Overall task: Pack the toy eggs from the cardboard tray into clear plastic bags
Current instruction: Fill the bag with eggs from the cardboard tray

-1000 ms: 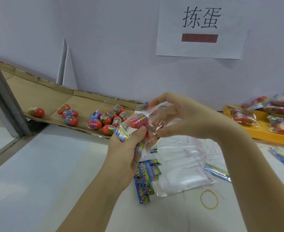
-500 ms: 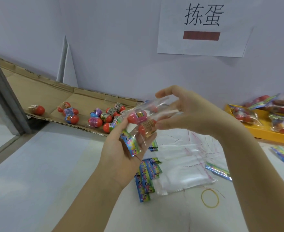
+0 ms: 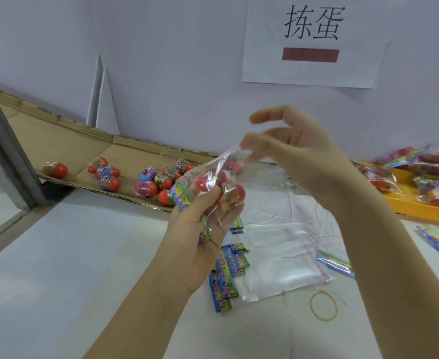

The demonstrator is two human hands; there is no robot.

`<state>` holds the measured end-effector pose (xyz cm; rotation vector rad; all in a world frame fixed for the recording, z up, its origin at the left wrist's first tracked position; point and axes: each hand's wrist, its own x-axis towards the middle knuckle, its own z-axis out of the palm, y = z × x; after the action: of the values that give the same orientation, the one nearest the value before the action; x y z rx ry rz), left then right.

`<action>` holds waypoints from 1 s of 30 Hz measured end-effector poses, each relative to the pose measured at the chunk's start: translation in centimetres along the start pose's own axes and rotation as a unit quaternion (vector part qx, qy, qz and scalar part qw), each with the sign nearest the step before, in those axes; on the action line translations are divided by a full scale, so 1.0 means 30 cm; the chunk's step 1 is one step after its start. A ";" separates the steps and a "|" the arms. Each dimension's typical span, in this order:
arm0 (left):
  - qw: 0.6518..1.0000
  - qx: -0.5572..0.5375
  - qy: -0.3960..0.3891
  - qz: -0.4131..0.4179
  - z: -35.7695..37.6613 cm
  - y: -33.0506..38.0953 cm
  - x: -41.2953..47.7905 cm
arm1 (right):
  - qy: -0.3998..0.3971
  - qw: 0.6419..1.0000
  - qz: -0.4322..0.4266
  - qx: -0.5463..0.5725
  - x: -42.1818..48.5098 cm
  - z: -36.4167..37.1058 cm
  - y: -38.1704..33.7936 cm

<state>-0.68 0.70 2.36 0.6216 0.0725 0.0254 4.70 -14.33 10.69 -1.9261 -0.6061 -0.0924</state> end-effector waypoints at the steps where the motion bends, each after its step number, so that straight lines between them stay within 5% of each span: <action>1: 1.000 -0.004 -0.003 0.007 -0.001 -0.001 -0.001 | 0.027 0.999 -0.009 0.015 0.002 -0.003 -0.010; 13: 0.997 0.054 -0.010 0.051 0.021 -0.035 -0.020 | -0.076 0.977 0.168 0.108 0.005 0.005 -0.017; 30: 0.994 0.103 -0.016 0.013 0.006 -0.036 -0.005 | -0.184 0.932 0.209 0.232 0.026 -0.038 0.040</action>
<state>-0.81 -0.29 1.89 0.8289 0.0355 0.0342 6.14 -15.42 10.44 -1.5690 -0.3985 0.6425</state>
